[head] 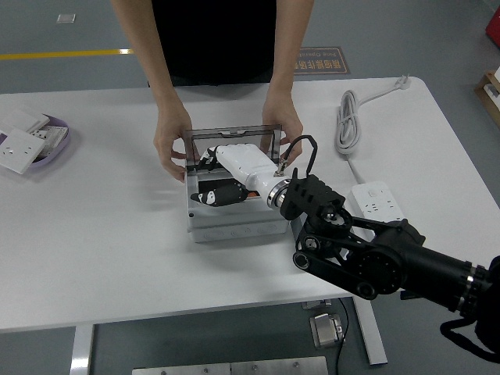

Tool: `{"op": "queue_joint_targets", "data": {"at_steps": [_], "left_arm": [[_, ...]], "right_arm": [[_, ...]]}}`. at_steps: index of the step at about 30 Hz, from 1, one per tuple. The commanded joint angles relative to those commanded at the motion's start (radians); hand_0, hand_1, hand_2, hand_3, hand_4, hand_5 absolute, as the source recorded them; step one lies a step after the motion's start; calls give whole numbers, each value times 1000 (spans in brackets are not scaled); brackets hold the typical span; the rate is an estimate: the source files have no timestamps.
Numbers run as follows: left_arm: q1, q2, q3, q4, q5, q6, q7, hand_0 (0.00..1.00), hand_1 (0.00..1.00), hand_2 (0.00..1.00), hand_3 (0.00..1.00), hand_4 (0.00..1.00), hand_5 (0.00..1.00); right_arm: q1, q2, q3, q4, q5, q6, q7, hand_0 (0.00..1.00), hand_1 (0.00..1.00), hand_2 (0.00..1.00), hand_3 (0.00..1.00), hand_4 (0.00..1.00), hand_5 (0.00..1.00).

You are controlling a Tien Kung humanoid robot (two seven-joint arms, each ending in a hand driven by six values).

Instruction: Pick up the cylinder from the cube,place it in the box,flap close box

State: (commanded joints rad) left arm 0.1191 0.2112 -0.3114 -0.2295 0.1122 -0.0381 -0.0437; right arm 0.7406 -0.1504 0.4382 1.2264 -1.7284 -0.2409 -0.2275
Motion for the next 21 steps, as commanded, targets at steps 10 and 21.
{"op": "queue_joint_targets", "data": {"at_steps": [10, 21], "left_arm": [[-3, 3, 7, 0, -1, 0, -1, 629, 647, 625, 668, 722, 253], [-11, 6, 7, 0, 4, 1, -2, 629, 647, 625, 668, 722, 253]], "right_arm": [[100, -61, 66, 132, 234, -12, 24, 709, 637, 643, 685, 935, 531], [215, -4, -33, -125, 336, 8, 76, 683, 626, 635, 672, 925, 539]]}}
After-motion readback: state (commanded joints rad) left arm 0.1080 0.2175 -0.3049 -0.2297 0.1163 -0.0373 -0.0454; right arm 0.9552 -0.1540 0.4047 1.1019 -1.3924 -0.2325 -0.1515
